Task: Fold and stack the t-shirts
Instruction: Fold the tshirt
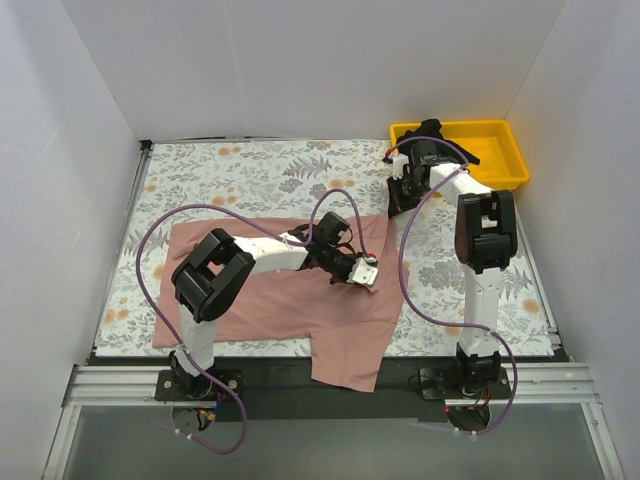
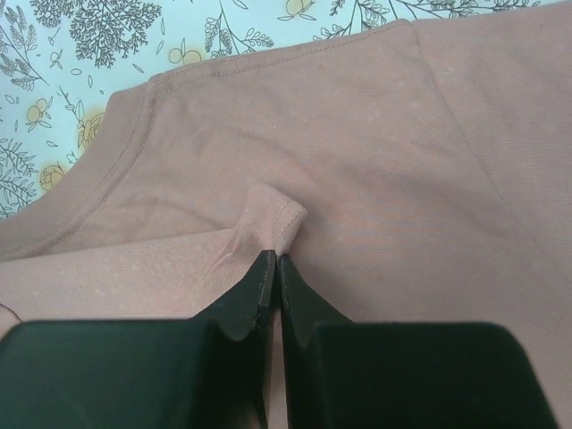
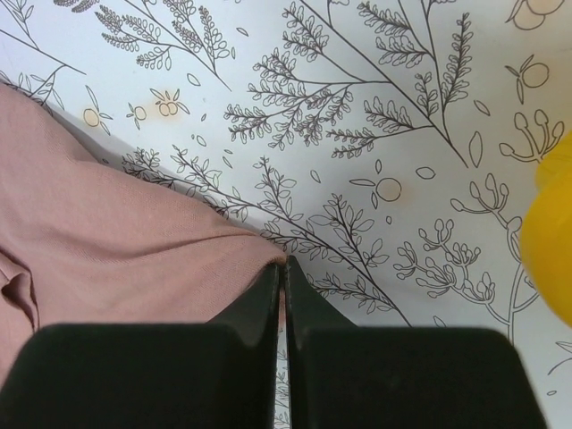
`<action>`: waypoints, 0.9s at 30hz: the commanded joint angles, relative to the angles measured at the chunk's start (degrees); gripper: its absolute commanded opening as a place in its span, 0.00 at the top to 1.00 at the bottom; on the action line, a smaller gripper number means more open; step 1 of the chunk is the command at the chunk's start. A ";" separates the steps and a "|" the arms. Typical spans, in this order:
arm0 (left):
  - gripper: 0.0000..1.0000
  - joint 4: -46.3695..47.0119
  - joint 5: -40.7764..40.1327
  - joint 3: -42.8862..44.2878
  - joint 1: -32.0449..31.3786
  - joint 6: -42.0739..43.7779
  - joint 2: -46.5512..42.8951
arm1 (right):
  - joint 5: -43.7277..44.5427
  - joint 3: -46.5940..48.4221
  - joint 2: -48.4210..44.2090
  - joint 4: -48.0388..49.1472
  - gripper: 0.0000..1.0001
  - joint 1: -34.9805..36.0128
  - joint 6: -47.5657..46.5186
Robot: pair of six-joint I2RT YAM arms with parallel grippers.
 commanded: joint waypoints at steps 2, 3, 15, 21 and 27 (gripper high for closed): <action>0.96 -1.76 2.58 -0.09 -0.19 1.09 -2.56 | 2.68 -2.23 -2.44 0.31 0.92 -0.18 -2.41; 0.92 -1.76 2.58 0.26 -0.11 0.56 -2.73 | 2.59 -2.41 -3.15 0.31 0.85 -0.27 -2.59; 0.67 -5.28 6.37 6.23 9.47 -20.25 -11.17 | -0.56 -0.12 -12.56 -7.07 0.58 0.61 -7.16; 0.63 -8.09 1.45 12.03 14.66 -28.70 -5.29 | -2.15 -0.21 -12.65 -8.48 0.63 4.73 -6.02; 0.61 -12.39 2.14 18.27 16.07 -30.29 1.57 | -1.63 0.84 -8.79 -8.30 0.66 8.87 -4.70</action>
